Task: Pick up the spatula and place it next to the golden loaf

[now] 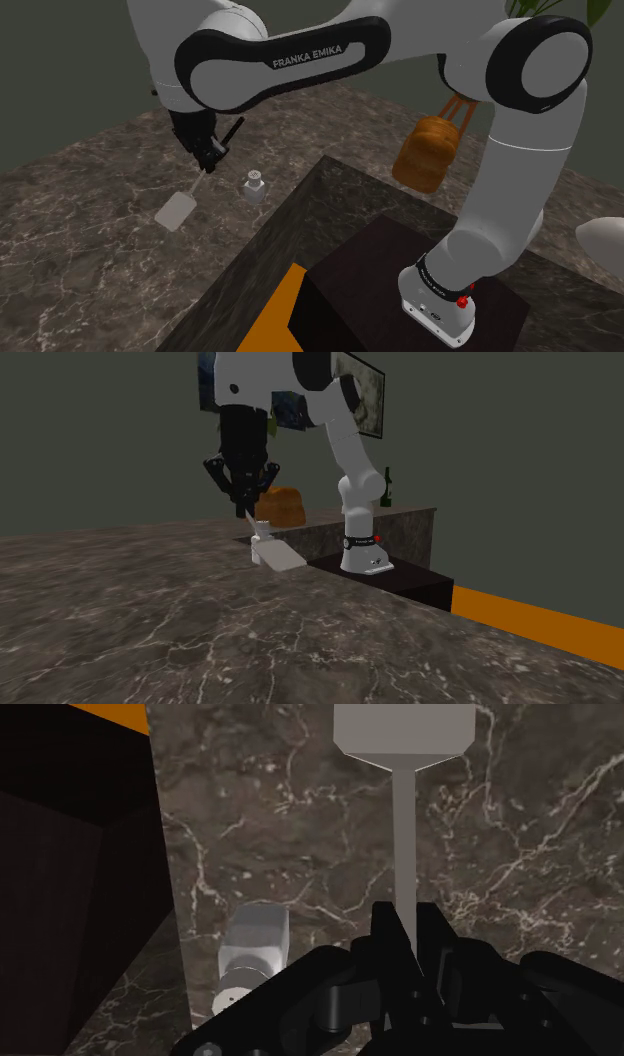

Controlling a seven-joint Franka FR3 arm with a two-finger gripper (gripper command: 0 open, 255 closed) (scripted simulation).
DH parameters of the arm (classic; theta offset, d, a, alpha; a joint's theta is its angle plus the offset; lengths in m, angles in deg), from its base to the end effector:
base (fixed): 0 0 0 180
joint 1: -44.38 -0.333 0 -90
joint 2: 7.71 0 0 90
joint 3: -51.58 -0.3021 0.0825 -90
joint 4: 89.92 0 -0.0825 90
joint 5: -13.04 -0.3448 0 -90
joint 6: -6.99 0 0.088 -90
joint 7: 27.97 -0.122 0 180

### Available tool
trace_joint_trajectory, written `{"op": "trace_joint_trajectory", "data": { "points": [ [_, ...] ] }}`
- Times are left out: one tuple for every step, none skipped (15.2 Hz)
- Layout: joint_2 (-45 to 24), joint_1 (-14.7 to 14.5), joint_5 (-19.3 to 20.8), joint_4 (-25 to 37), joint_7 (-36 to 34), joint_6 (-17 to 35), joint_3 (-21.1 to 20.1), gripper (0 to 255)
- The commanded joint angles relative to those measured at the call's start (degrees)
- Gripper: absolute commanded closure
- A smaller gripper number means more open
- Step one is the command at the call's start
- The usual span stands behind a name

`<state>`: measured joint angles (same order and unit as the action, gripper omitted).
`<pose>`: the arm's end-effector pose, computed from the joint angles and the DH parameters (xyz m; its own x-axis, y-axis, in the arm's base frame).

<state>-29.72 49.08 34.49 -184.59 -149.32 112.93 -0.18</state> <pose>0.4660 0.3689 0.4382 0.3458 -0.9359 0.0664 -0.9380 -0.3466 -0.0007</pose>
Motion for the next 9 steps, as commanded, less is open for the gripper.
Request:
{"op": "trace_joint_trajectory", "data": {
  "points": [
    [0.35,0.00,-0.40,1.25,0.38,-1.45,-0.20,255],
    [0.50,-0.03,-0.56,1.87,0.54,-2.13,-0.29,255],
    [0.63,-0.07,-0.72,2.50,0.68,-2.83,-0.37,255],
    [0.75,-0.13,-0.86,3.15,0.82,-3.53,-0.44,255],
    [0.85,-0.19,-0.99,3.81,0.96,-4.24,-0.51,255],
    [0.94,-0.27,-1.10,4.50,1.09,-4.96,-0.57,255],
    [1.01,-0.36,-1.20,5.20,1.21,-5.69,-0.63,255],
    [1.07,-0.46,-1.28,5.92,1.32,-6.42,-0.68,255],
    [1.11,-0.58,-1.35,6.67,1.43,-7.16,-0.72,255]
  ]
}}
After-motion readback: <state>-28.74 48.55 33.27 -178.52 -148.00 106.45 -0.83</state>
